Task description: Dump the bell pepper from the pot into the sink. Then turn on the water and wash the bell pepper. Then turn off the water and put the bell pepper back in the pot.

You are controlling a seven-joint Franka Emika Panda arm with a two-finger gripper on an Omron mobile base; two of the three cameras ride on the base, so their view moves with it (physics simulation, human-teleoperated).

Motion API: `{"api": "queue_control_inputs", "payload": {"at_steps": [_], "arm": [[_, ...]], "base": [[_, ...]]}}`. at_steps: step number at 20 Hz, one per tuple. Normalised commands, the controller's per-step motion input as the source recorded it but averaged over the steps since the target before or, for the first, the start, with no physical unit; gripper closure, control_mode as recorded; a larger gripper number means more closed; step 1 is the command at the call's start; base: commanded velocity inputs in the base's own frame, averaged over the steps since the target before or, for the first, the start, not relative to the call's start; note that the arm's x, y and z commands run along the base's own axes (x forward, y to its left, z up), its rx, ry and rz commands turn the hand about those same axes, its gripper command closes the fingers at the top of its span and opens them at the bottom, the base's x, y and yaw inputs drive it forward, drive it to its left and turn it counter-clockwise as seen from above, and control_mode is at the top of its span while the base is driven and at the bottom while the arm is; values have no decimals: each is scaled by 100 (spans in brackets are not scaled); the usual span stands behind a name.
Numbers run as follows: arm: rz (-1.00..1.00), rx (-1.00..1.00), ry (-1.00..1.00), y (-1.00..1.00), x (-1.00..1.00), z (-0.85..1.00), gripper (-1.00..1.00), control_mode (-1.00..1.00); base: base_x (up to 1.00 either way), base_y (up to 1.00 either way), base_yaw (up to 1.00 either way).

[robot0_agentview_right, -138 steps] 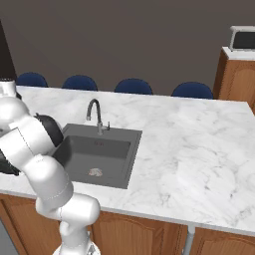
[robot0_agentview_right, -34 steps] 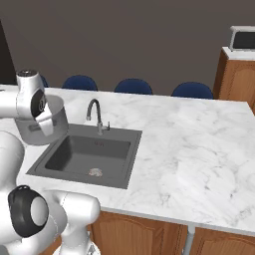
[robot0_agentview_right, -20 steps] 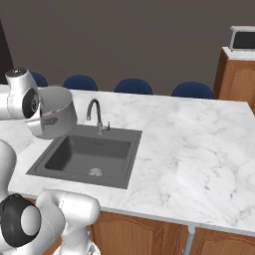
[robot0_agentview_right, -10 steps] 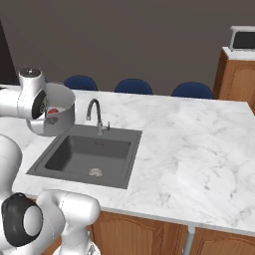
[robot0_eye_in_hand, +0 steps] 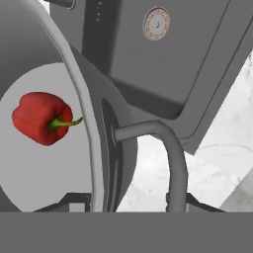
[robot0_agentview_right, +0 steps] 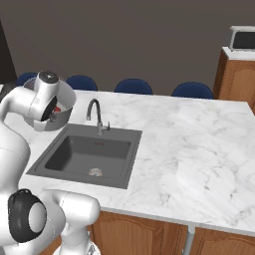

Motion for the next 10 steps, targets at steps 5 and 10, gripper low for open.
{"api": "queue_control_inputs", "payload": {"at_steps": [5,10], "arm": [[-1,18,0,41,22,20,100,-100],[-7,18,0,24,13,5,100,-100]], "base": [[0,0,0],[0,0,0]]}}
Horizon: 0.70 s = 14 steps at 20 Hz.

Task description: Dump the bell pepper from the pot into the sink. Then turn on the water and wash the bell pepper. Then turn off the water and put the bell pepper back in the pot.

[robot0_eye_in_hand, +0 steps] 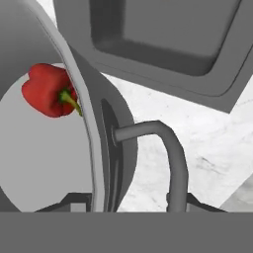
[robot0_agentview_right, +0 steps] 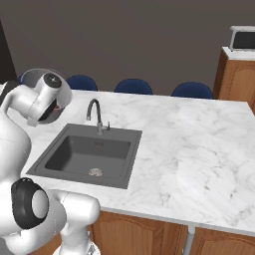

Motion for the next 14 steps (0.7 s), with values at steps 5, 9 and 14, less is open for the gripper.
{"api": "queue_control_inputs", "payload": {"at_steps": [5,9,14], "arm": [[-12,18,0,9,0,9,100,-100],[-7,17,6,6,0,25,100,-100],[0,15,26,1,0,17,100,-100]], "base": [[0,0,0],[0,0,0],[0,0,0]]}}
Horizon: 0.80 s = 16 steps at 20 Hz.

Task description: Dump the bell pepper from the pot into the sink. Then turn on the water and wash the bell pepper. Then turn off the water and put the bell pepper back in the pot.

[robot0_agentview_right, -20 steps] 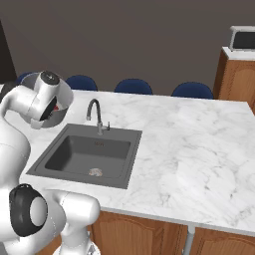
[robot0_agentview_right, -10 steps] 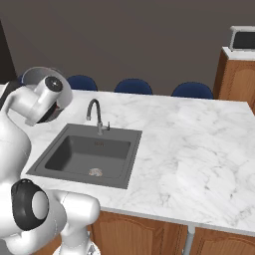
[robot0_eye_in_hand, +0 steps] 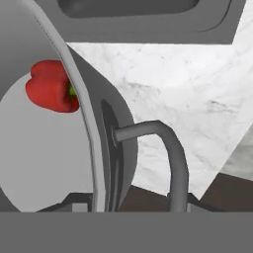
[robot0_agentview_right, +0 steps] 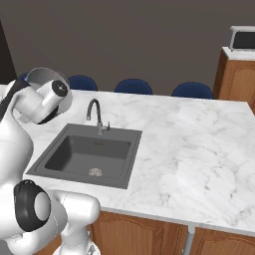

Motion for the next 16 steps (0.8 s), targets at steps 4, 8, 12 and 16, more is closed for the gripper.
{"api": "queue_control_inputs", "payload": {"at_steps": [4,8,12,16], "arm": [[0,10,19,1,0,12,100,-100],[0,13,1,4,-3,3,100,-100],[0,14,0,14,0,0,100,-100],[-2,14,1,16,0,0,100,-100]], "base": [[0,0,0],[0,0,0],[0,0,0],[0,0,0]]}}
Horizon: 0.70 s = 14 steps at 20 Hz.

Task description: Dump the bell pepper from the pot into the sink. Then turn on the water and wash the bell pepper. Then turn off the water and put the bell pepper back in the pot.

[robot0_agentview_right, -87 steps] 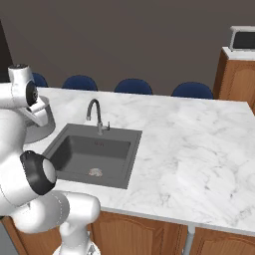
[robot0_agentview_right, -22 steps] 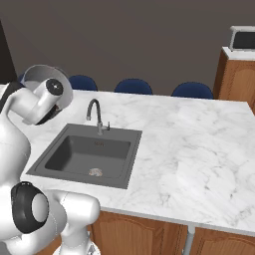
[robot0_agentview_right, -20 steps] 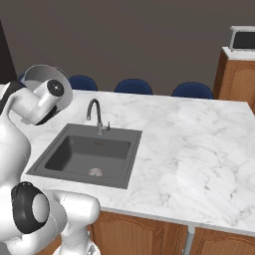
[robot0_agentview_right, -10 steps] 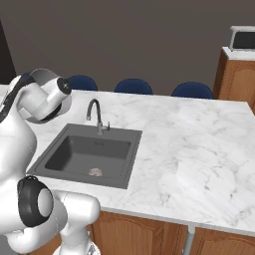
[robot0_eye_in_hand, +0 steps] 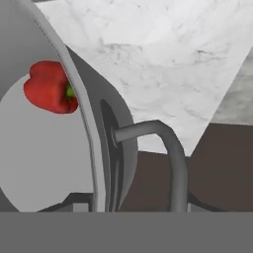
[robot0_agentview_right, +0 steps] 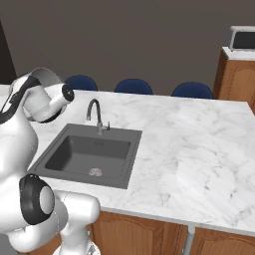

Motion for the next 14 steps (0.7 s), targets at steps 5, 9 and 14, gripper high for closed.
{"api": "queue_control_inputs", "payload": {"at_steps": [5,9,14], "arm": [[-1,15,1,13,0,0,100,-100],[0,18,2,10,0,11,100,-100],[-3,18,0,5,-3,28,100,-100]], "base": [[0,0,0],[0,0,0],[0,0,0]]}}
